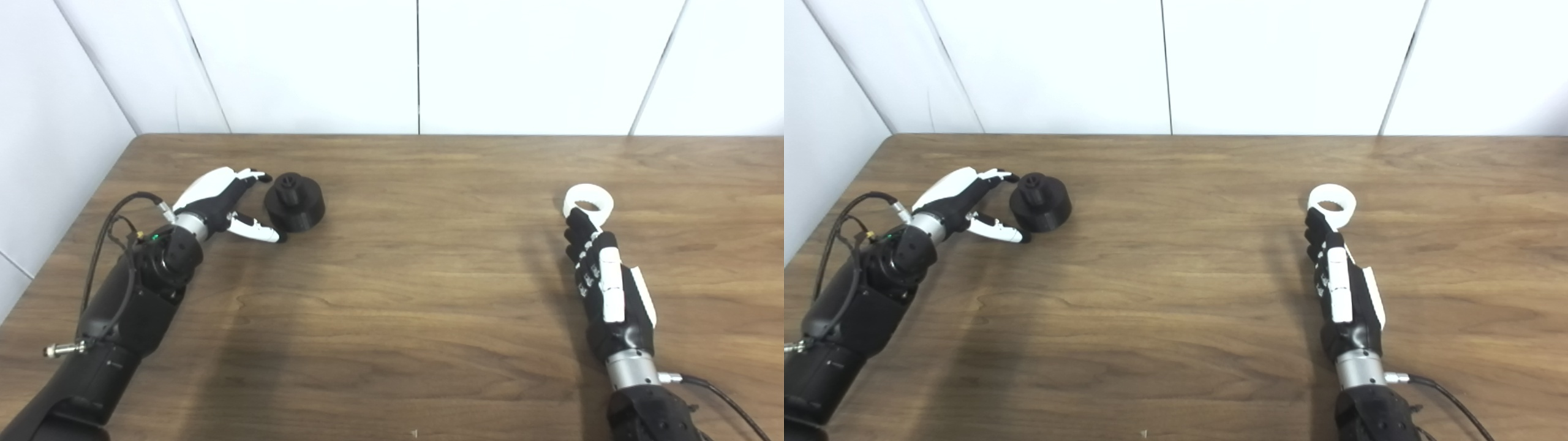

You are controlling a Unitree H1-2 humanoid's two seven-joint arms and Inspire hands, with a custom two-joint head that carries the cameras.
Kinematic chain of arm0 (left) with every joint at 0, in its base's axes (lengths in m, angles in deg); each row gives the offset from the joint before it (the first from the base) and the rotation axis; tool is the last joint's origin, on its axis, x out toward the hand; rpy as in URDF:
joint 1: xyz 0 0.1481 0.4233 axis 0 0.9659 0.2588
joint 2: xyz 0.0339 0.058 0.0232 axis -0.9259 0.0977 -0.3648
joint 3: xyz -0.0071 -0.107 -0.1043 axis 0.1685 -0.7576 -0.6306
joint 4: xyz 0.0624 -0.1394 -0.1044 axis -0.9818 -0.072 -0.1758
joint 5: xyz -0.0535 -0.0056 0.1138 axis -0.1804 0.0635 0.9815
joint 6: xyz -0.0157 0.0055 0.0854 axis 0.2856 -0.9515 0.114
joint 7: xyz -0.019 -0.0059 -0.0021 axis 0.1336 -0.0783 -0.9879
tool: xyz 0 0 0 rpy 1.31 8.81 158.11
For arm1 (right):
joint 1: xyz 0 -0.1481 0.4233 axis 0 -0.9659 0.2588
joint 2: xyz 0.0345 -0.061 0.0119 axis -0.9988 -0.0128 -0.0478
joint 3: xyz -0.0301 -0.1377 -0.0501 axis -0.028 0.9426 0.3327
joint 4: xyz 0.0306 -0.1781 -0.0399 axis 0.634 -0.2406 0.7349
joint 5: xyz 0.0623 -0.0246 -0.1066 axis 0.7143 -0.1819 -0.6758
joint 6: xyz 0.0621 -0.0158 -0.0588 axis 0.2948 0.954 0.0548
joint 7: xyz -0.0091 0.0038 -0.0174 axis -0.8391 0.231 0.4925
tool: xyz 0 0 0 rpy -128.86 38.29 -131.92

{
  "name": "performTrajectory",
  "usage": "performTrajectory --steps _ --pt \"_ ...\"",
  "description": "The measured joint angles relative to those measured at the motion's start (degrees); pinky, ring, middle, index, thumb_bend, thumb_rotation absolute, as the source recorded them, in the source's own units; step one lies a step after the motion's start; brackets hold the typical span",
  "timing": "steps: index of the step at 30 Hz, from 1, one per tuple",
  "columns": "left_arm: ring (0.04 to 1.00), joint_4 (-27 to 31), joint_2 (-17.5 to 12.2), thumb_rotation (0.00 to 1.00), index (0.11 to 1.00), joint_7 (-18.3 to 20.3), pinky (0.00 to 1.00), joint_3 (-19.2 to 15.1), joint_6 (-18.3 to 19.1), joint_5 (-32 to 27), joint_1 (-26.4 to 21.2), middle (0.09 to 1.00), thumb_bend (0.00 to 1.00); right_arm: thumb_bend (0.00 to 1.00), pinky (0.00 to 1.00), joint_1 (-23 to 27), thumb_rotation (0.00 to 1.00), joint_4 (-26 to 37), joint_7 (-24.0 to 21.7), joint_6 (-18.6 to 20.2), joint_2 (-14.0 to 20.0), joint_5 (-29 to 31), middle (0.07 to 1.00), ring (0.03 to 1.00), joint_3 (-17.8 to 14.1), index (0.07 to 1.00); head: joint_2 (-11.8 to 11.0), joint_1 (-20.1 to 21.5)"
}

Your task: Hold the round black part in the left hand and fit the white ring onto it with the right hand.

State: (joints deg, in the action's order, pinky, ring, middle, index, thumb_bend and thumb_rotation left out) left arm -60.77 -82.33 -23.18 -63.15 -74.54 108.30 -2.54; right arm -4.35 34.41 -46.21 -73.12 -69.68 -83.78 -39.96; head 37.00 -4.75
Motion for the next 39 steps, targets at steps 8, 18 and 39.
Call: performTrajectory --steps 8,18,39 --pt "1.0 0.01 0.04 0.3 0.896 0.0 0.98 0.33 -0.04 -0.07 -0.3 1.0 1.0 0.52 0.99 -0.07 1.0 0.0 0.01 -0.16 -0.04 -0.22 0.938 0.958 -0.18 0.909 -0.09 0.09" --pt "1.0 0.01 0.17 0.29 0.892 0.37 0.96 0.64 -0.24 -0.22 -0.43 0.993 1.0 0.52 0.99 -0.09 1.0 -0.03 0.19 -0.34 -0.42 -0.82 0.935 0.958 -0.33 0.91 -0.18 0.35" --pt "1.0 -2.41 2.12 0.38 0.891 0.26 1.0 0.73 -2.54 -0.95 -1.52 0.977 0.97 0.52 0.98 -0.08 1.0 -0.15 0.14 -0.57 -0.53 -0.87 0.937 0.958 -0.37 0.912 -0.35 0.7"
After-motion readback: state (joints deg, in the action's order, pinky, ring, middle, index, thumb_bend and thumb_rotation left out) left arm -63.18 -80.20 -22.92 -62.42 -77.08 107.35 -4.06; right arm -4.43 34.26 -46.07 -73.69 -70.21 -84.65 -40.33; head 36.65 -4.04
